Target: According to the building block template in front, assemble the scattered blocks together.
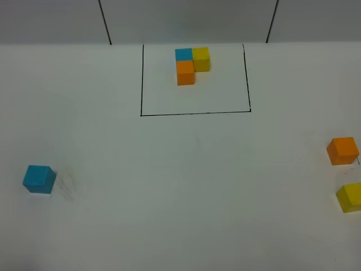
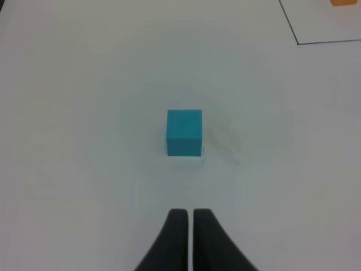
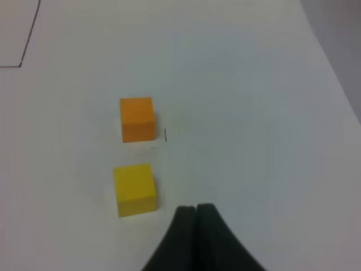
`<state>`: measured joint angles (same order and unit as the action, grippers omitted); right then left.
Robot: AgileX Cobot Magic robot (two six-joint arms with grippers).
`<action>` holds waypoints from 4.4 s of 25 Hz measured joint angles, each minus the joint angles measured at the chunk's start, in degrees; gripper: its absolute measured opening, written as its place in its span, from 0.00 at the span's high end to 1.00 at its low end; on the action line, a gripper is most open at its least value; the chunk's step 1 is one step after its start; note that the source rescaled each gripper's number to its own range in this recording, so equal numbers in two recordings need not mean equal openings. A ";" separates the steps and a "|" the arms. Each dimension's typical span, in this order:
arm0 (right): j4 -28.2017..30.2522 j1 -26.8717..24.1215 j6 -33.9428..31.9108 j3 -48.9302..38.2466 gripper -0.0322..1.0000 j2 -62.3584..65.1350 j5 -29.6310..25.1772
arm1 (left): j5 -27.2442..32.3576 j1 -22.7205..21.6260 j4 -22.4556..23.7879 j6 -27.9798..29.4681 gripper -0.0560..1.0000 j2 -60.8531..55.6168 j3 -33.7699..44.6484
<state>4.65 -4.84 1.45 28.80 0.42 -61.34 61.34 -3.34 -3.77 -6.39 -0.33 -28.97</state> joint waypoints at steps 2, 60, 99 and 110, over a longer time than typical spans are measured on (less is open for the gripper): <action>0.00 0.00 0.00 0.00 0.97 0.00 0.00 | 0.00 0.00 0.00 0.00 0.95 0.00 0.00; 0.00 0.00 0.00 0.00 0.97 0.00 0.00 | -0.59 0.00 0.00 -0.07 0.13 0.06 -0.47; 0.00 0.00 0.00 0.00 0.97 0.00 0.05 | -30.70 0.00 -4.39 0.94 0.08 73.33 -6.54; 0.00 0.00 0.00 0.00 0.97 0.00 0.05 | -42.24 1.07 -4.89 -0.45 0.08 83.40 -5.18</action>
<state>4.65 -4.84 1.45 28.80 0.42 -61.29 19.10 -2.27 -8.65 -6.84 83.08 -34.15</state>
